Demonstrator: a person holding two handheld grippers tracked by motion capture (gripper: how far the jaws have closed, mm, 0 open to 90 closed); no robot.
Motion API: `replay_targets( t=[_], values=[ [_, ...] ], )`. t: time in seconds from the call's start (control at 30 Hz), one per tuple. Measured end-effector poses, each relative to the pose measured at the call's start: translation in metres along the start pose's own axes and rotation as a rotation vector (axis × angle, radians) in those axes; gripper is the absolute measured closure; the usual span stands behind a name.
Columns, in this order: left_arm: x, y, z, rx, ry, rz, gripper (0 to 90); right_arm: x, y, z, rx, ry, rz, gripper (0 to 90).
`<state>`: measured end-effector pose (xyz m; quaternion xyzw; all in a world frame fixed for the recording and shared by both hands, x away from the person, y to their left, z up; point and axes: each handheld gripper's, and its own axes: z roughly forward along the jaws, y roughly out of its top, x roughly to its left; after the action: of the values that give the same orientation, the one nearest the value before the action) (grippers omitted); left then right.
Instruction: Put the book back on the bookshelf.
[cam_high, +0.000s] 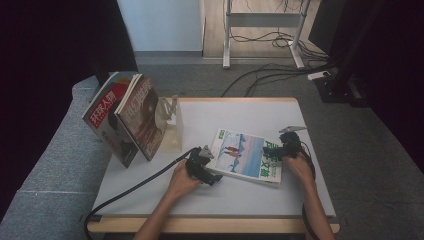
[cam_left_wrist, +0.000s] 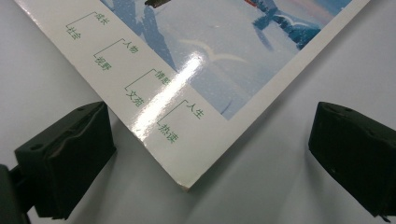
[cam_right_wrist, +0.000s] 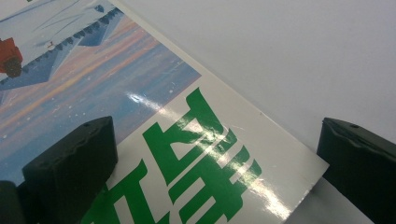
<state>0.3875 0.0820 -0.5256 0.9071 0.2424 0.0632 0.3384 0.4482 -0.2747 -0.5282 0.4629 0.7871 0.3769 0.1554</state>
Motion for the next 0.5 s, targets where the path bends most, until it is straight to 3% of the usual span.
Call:
replay_targets(
  t=[0.1,0.27,0.5],
  values=[
    [-0.002,-0.002,-0.003,0.016,0.007,0.000,0.0,0.005,-0.002,0.000,-0.005,0.002,0.001,0.0],
    [0.000,-0.013,-0.013,-0.019,-0.047,-0.058,0.5,0.015,-0.003,-0.001,0.000,0.012,-0.008,0.0],
    [-0.008,-0.024,-0.024,0.007,-0.035,-0.050,0.1,0.029,-0.005,-0.001,0.004,0.027,-0.021,0.0]
  ],
)
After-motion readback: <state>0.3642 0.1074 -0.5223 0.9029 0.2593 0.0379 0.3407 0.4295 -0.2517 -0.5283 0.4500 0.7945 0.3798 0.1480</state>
